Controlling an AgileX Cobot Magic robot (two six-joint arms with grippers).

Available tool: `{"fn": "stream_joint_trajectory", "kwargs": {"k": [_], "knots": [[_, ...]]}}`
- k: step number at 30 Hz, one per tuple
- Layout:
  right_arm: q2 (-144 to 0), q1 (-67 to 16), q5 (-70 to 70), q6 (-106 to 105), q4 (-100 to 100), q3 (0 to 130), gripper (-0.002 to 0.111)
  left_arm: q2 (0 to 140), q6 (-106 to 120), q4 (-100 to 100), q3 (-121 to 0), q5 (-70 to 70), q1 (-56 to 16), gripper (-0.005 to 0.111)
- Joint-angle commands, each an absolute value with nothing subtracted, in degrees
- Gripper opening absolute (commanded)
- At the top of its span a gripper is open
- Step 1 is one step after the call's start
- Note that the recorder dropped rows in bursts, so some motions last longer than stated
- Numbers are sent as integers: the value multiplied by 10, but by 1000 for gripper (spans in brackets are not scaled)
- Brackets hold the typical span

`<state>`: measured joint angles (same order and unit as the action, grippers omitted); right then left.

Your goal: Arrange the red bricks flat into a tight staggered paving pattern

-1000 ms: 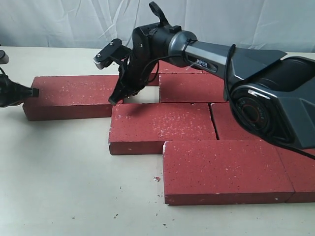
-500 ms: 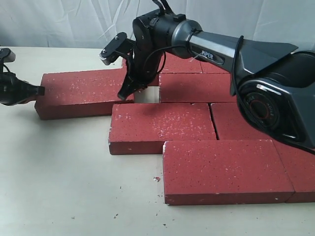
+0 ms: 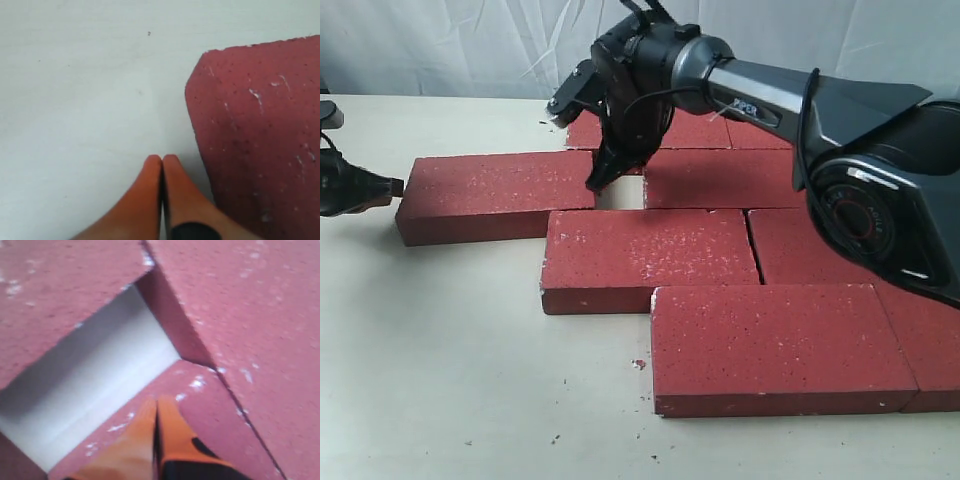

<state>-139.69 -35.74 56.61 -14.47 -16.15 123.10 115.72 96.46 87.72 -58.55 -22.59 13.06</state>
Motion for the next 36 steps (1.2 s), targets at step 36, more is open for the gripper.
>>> {"fn": "stream_joint_trajectory", "kwargs": {"k": [36], "knots": [[-969, -218, 205, -121, -77, 654, -1, 1157, 951, 895, -594, -239, 37, 0]]}}
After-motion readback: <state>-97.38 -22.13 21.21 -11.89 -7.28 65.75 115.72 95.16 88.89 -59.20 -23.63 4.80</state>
